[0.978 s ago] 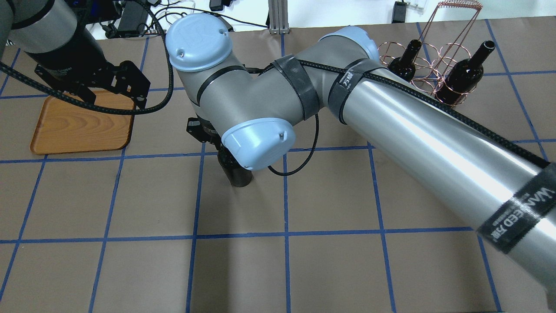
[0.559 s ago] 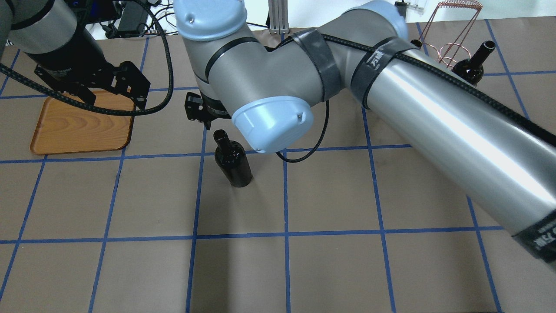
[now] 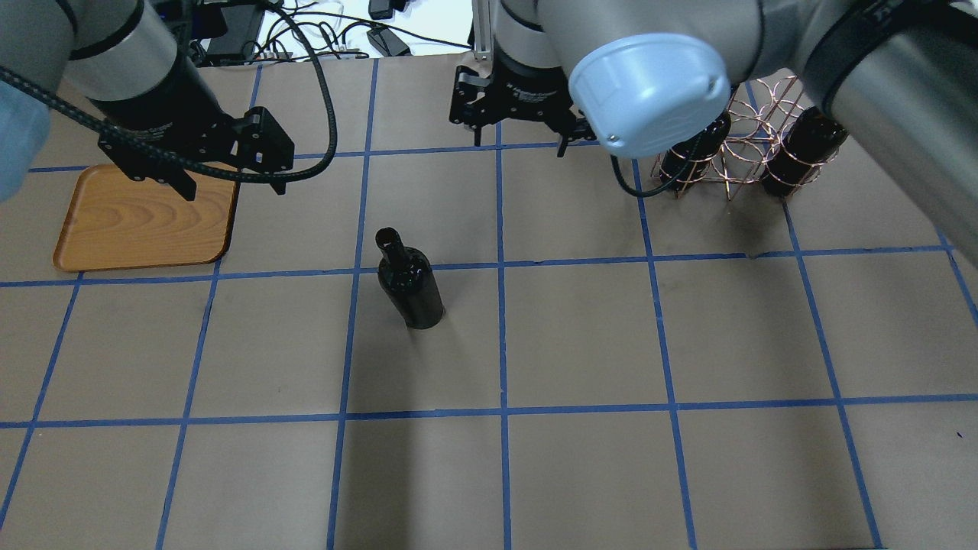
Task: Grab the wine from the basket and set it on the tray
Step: 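Open the right gripper and withdraw it while the left gripper reaches toward the bottle, then close the left gripper on the standing bottle's neck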
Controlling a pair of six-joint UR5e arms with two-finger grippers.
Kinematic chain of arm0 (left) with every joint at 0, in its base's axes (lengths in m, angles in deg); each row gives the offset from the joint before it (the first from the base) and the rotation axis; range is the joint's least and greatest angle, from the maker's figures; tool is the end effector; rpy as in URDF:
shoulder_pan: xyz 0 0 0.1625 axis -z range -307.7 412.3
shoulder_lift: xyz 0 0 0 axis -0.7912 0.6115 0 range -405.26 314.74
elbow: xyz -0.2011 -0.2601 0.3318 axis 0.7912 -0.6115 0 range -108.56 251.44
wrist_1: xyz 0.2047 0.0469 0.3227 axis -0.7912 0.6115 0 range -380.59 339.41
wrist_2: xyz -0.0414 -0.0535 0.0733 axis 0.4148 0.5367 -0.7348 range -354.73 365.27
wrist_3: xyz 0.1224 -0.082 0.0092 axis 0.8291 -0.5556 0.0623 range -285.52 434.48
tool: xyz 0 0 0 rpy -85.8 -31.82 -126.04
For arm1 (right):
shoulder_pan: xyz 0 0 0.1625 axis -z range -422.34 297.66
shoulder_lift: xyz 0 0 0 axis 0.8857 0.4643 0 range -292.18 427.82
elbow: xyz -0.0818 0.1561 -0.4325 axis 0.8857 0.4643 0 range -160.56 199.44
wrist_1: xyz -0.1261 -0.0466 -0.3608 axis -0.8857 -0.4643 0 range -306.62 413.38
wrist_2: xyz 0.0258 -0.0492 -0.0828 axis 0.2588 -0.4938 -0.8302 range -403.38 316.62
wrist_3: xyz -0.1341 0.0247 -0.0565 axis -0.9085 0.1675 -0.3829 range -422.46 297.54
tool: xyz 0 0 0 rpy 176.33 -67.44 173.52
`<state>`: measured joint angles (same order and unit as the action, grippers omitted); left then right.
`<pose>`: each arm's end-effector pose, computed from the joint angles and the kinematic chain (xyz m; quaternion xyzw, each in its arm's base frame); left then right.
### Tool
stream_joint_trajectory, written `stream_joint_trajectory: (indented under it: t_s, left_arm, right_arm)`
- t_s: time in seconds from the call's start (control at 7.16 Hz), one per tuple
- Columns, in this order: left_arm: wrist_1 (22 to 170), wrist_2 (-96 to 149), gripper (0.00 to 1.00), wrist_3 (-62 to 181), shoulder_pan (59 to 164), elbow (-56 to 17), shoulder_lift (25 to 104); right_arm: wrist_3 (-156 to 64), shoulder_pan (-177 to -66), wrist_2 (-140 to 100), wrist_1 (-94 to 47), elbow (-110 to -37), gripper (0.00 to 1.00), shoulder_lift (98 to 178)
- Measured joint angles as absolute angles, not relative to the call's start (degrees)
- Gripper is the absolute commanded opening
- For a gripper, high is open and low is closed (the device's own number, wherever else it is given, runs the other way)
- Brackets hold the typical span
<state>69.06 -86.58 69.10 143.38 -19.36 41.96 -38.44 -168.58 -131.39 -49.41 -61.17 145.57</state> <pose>-0.1368 -0.4415 0.4982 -0.0378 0.9989 -0.0212 0.0150 0.2961 -0.5216 0.4728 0.0660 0.9939 -0.0752 0.0460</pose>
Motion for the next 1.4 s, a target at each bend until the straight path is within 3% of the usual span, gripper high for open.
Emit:
stream_joint_trajectory:
  t_s: [0.56, 1.12, 1.26, 1.4]
  left_arm:
    - [62.0, -86.4, 1.0, 53.3, 153.8, -21.3, 48.9]
    - [51.4, -85.9, 1.0, 52.3, 157.1, -27.7, 52.1]
    - [51.2, -86.1, 0.96, 52.4, 157.1, -28.1, 52.3]
    - [51.2, -86.3, 0.81, 52.6, 157.1, -28.2, 52.2]
  right_arm:
    - [-53.9, -155.1, -134.7, -47.5, -61.8, 1.0, 148.0]
    - [-59.8, -154.0, -136.5, -46.5, -64.4, 1.0, 149.3]
    - [-61.1, -154.0, -135.1, -47.5, -65.8, 1.0, 149.7]
    - [-62.7, -154.1, -134.2, -49.2, -67.3, 1.0, 149.9]
